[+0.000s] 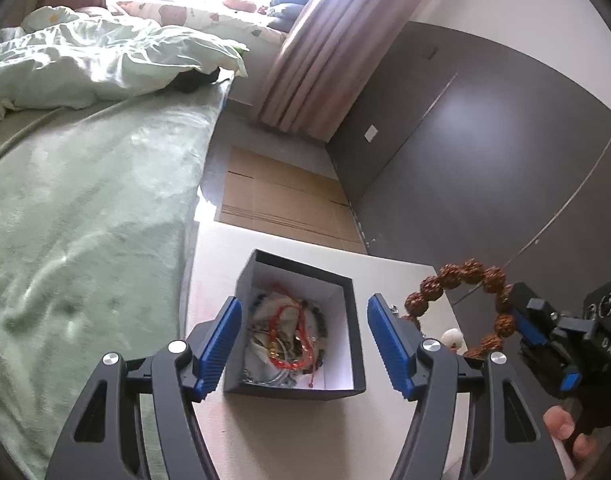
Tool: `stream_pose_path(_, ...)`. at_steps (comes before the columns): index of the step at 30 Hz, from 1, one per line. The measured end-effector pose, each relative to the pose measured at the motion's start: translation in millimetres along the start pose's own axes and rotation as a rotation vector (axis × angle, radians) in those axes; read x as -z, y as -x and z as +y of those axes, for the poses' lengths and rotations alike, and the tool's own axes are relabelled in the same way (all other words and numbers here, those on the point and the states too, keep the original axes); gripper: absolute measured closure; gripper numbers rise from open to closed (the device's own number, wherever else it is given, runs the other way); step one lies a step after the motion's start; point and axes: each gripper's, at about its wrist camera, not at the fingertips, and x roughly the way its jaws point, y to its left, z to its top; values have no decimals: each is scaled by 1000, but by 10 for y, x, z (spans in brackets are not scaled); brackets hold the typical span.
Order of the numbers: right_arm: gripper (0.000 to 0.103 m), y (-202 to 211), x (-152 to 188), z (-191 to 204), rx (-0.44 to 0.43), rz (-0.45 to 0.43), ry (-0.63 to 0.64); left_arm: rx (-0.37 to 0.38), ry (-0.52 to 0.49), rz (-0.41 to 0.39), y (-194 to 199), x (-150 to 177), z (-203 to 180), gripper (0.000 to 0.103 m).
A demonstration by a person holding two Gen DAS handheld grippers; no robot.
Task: Organize jewelry
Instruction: 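Drop the red string bracelet into the box with the left gripper while the right lifts the brown bracelet, then lower the brown bead bracelet into the black box and open the right gripper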
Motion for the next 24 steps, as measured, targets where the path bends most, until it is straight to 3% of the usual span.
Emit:
stream_pose_path(16,84,-641,260,202,-36,88,-9,-30,50,-38,182,-194,276,28)
stream_pose_path(24,84,-984,372,165,-56,164,-69,-31,70,-45,206,-238,342,27)
